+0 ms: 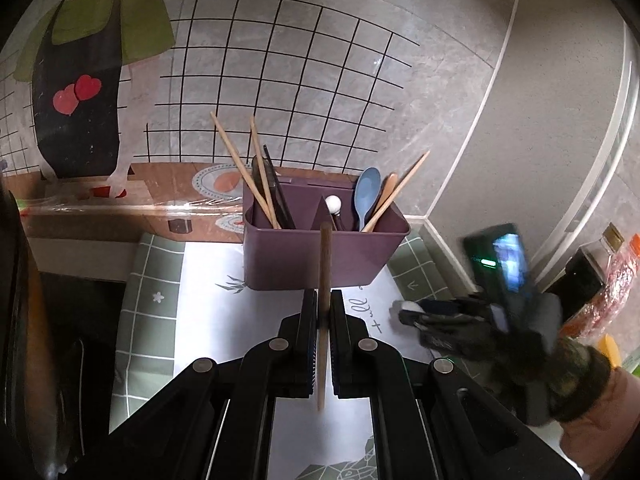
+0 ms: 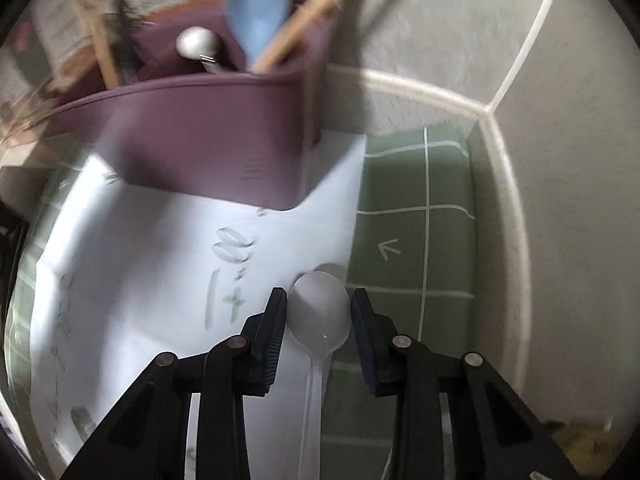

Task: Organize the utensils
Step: 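Lift the white spoon and chopstick into the caddy and open both tools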

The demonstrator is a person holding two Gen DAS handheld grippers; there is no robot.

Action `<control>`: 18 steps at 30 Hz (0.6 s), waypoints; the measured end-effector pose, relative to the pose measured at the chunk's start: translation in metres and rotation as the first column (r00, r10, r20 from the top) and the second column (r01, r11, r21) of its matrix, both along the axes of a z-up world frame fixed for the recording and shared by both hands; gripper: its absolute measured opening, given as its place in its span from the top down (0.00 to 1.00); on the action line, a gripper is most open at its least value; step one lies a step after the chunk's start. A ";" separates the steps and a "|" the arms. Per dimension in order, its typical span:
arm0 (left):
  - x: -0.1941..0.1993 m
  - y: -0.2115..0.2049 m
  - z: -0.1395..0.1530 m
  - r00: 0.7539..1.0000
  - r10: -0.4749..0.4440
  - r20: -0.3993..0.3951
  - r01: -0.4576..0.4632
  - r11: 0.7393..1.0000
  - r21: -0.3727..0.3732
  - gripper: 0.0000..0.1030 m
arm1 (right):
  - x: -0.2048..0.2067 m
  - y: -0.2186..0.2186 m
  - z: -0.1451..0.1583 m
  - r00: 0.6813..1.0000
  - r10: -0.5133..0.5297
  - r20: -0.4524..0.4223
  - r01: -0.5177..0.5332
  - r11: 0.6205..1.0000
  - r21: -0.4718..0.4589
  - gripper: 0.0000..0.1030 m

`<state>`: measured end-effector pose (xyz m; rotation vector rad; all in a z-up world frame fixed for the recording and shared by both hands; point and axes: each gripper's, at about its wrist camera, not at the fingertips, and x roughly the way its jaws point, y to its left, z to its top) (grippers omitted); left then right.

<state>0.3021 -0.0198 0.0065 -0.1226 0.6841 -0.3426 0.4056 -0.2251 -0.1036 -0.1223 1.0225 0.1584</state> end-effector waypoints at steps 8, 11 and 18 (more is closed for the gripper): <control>-0.007 -0.005 0.008 1.000 -0.008 0.029 0.008 1.000 0.008 0.95 | -0.076 0.017 0.055 0.976 0.097 0.195 -0.115 0.990 0.083 0.71; -0.012 -0.007 0.018 0.998 -0.013 0.057 0.013 1.000 0.006 0.95 | -0.089 0.014 0.081 0.963 0.099 0.250 -0.132 0.984 0.120 0.71; -0.016 -0.006 0.066 0.986 0.001 0.167 0.003 1.000 -0.022 0.95 | -0.112 0.015 0.137 0.918 0.099 0.384 -0.166 0.975 0.146 0.71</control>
